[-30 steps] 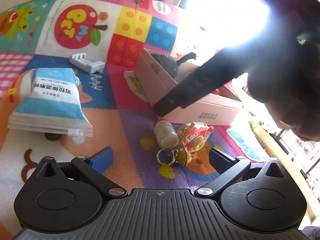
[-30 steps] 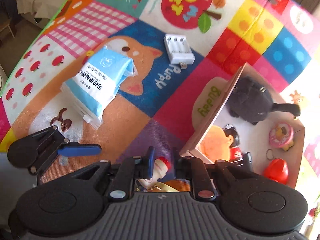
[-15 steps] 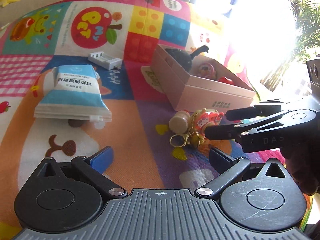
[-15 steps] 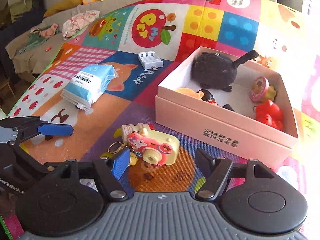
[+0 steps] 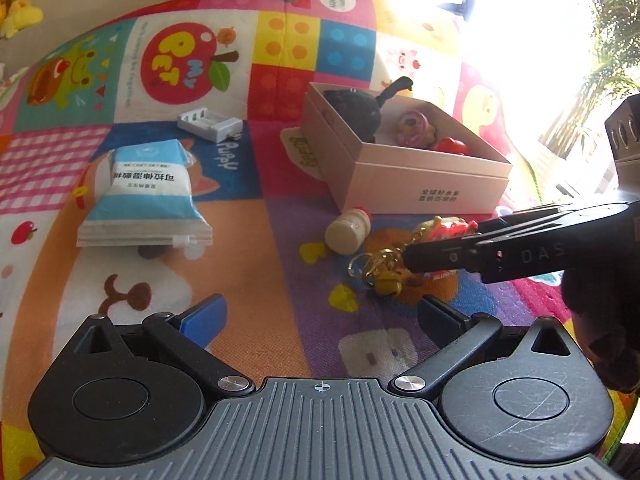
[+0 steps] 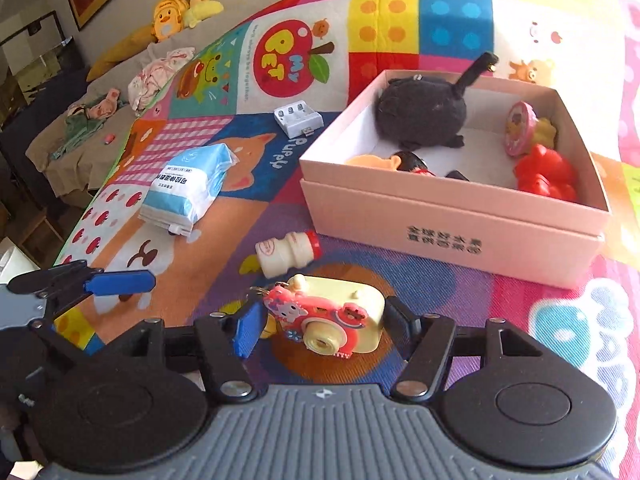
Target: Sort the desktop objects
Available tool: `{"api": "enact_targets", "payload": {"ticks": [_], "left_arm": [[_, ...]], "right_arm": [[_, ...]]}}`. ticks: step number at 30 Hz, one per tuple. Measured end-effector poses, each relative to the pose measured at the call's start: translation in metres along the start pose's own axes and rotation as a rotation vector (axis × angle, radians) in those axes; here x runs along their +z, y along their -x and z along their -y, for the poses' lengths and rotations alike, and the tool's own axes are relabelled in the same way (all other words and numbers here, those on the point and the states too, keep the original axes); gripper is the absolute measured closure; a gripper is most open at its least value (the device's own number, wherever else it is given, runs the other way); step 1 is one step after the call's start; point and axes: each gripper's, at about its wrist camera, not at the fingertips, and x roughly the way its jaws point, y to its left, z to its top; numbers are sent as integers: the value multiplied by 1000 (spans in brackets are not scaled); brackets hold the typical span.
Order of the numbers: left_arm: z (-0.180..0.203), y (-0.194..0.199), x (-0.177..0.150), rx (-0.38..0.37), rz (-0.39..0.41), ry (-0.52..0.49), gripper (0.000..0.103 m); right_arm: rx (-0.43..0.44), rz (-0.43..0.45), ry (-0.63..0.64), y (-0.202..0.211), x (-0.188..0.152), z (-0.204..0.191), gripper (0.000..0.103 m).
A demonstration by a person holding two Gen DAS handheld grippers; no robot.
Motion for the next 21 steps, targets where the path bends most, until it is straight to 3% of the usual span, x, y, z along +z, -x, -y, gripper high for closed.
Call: {"api": "enact_targets", "payload": {"ticks": [7, 11, 14, 18, 21], "left_arm": [[17, -18, 8, -18, -9, 13, 0], [30, -31, 15, -36, -27, 21, 0], [37, -37, 21, -40, -34, 21, 0], [44, -48, 28, -48, -43, 20, 0], [49, -58, 30, -33, -55, 18, 0]], "right_arm": [[-15, -89, -102, 43, -12, 41, 39], [-122, -17, -107, 39, -10, 53, 37], [-181, 61, -96, 38, -15, 55, 25], [-208, 153, -44, 49, -38, 51, 14], [-225, 163, 4, 52, -55, 46, 7]]}}
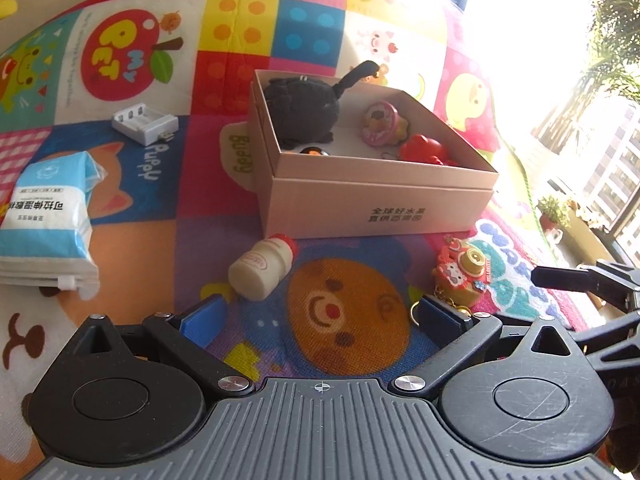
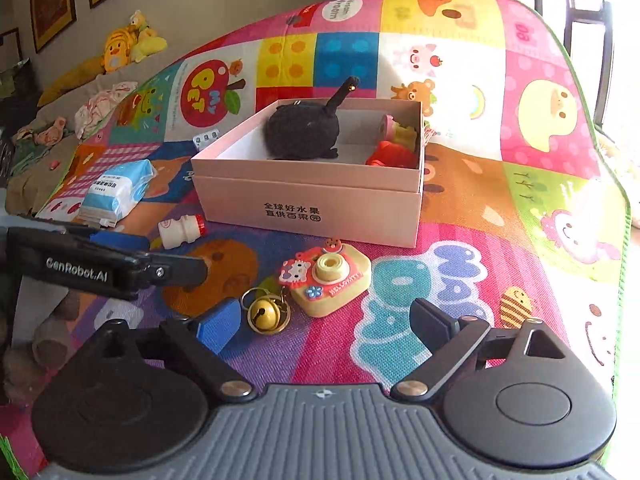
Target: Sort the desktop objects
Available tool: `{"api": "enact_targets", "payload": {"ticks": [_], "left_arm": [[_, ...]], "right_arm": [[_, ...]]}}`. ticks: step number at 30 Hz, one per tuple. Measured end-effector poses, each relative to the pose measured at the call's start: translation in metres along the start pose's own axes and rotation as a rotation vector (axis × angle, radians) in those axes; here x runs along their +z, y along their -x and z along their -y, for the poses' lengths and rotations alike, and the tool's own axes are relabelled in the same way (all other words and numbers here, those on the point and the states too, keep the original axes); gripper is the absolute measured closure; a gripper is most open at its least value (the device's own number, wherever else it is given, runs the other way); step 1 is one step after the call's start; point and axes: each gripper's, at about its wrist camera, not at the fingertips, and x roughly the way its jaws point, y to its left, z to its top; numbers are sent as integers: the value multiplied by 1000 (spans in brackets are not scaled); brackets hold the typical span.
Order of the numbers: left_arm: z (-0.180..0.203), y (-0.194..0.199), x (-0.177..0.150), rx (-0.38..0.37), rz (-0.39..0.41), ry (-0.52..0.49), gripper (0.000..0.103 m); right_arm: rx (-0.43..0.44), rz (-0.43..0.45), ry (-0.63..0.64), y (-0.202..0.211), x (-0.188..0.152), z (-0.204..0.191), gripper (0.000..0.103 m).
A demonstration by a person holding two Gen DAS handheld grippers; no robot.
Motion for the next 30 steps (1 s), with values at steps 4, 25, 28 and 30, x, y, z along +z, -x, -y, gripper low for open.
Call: {"api": "enact_targets", "payload": {"ticks": [4, 25, 28, 30], "left_arm": [[8, -5, -4, 70, 29, -44, 0], [-2, -25, 15, -15, 33, 14, 0], [-5, -22, 17, 21, 42, 30, 0], [-4, -18, 15, 51, 43, 35, 0]], "right_arm": [[-23, -4, 7, -2, -7, 6, 3], [-61, -51, -17, -21, -11, -2, 0], [-60, -50, -17, -21, -11, -2, 0], [-63, -51, -15, -21, -11, -2, 0]]}}
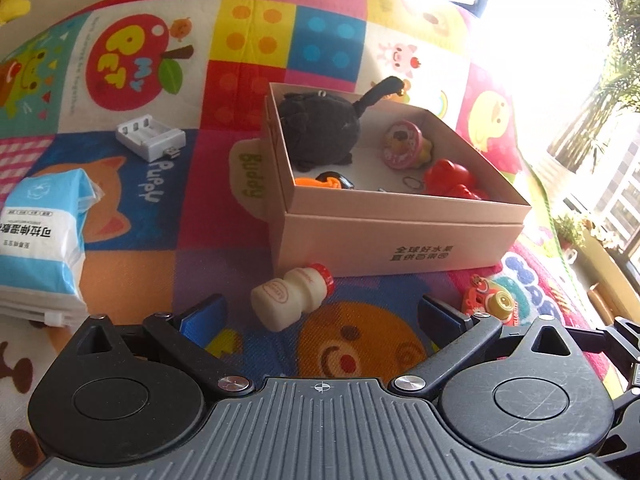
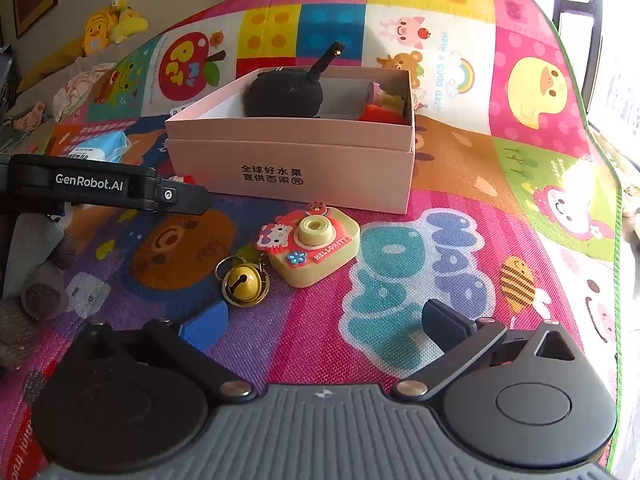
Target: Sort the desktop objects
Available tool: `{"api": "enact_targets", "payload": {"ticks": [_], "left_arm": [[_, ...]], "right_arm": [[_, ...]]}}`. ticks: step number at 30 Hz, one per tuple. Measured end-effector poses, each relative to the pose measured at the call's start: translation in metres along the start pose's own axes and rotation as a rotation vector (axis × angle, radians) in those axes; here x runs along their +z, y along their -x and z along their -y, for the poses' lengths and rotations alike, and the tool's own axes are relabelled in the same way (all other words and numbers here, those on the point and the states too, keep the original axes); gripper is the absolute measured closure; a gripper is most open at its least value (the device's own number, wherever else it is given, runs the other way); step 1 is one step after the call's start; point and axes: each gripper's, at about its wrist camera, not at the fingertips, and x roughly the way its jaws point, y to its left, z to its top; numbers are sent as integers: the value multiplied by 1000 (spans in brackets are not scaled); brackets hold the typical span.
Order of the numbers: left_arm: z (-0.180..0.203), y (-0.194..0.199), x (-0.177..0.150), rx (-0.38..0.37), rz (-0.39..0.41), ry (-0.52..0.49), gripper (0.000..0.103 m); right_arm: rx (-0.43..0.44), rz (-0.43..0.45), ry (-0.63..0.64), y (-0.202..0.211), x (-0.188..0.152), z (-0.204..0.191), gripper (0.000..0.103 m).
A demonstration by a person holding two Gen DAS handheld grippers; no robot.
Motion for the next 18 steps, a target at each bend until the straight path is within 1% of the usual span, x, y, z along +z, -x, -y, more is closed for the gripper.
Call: {"api": "enact_targets", "payload": {"ticks": [3, 5, 6, 7, 9, 11, 12, 13, 15, 18], "left_arm": [[3, 1, -2, 66, 6, -4, 0], [5, -2, -1, 82, 5, -8, 11], [6, -4, -1, 91, 0, -9, 25], [7, -5, 0, 106, 5, -13, 26], [8, -8, 2, 113, 11, -11, 27], [10, -10, 3, 102, 22, -31, 36], [12, -10, 3, 88, 24, -52, 44], [14, -11, 2, 73, 25, -72, 49], [16, -13, -1, 53, 25, -117, 49], [16, -12, -4, 56, 33, -185, 48]], "right_arm": [[-9, -7, 11, -2, 1, -2, 0], [-19, -16, 24, -3, 1, -4, 0], [-20, -18, 19, -3, 1, -4, 0], [-21, -19, 17, -3, 1, -4, 0], [-22, -19, 17, -3, 1, -4, 0], [-23, -18, 17, -3, 1, -4, 0], [-23, -18, 17, -3, 1, -4, 0], [-24, -17, 18, -2, 1, -4, 0], [-25, -15, 18, -2, 1, -5, 0], [-25, -15, 19, -2, 1, -5, 0]]}}
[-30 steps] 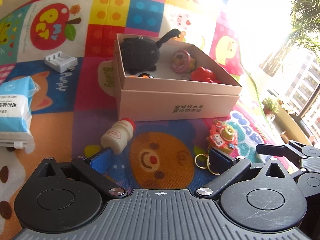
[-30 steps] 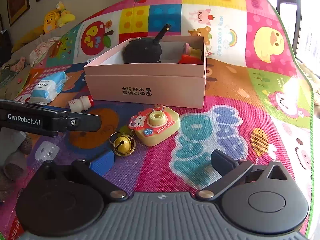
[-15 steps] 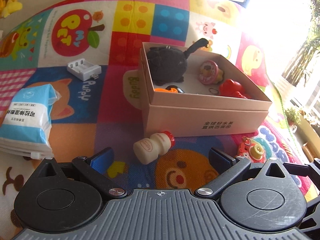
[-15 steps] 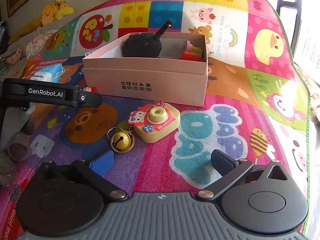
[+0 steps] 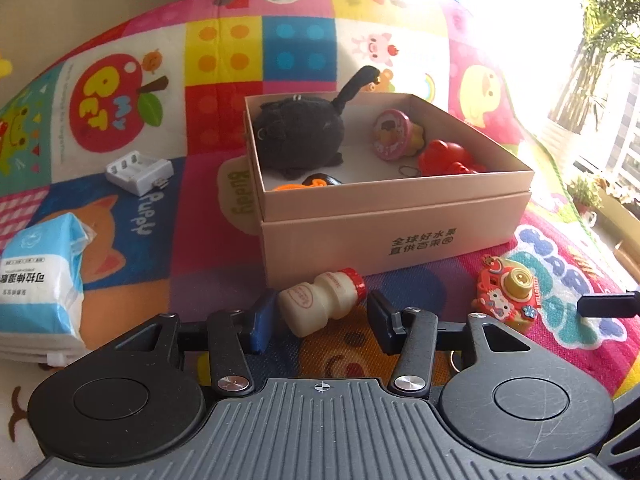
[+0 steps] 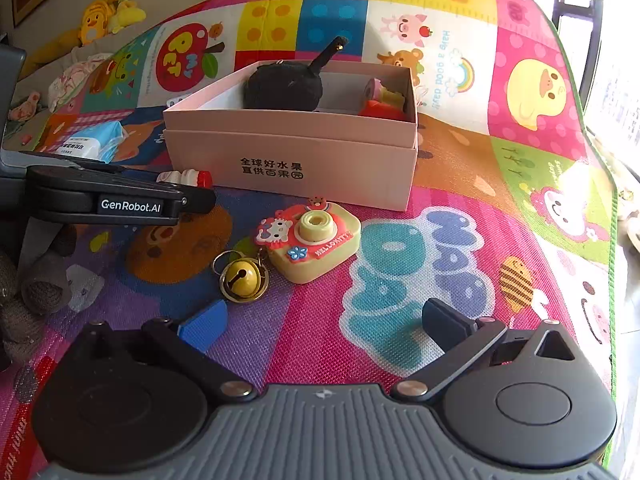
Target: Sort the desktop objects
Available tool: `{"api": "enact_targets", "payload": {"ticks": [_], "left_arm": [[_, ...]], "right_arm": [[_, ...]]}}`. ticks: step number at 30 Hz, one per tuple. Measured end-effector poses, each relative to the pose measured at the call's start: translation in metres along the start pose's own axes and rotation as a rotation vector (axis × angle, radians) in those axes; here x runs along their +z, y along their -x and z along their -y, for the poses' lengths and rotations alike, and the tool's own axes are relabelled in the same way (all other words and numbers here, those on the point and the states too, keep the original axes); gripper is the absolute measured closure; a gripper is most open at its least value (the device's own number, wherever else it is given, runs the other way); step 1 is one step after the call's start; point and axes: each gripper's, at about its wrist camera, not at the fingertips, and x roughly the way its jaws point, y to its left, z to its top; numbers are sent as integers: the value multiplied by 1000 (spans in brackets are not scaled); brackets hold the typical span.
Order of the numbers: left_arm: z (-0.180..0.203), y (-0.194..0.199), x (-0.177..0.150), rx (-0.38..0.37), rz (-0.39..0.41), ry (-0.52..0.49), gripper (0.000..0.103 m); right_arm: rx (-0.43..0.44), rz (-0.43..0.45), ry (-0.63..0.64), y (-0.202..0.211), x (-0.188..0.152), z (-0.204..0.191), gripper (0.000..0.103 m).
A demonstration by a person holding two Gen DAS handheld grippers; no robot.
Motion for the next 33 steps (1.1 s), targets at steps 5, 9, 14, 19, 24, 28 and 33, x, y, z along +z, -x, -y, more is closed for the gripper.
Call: {"api": "enact_targets", "payload": {"ticks": [5, 9, 14, 19, 24, 28, 33], "left_arm": [[-9, 6, -1, 84, 25, -61, 18], [-18, 10, -3, 136, 33, -63, 6], [-26, 21, -15, 71, 5, 4, 5], [-29, 34, -29, 29, 4, 56, 2], [-34, 38, -32, 5, 19, 92, 1], [-39, 36, -32, -15, 16, 125, 1], [-40, 36, -34, -21, 20, 135, 0]], "right_arm": [[0, 0, 0, 0, 0, 0, 0], [1, 1, -1, 1, 0, 0, 0], [98, 55, 50, 13, 5, 7, 0], [101, 87, 89, 23, 28, 27, 18], [-2, 48, 220, 10, 20, 25, 19], [-23, 57, 258, -2, 12, 11, 17], [6, 87, 294, -17, 24, -2, 16]]}}
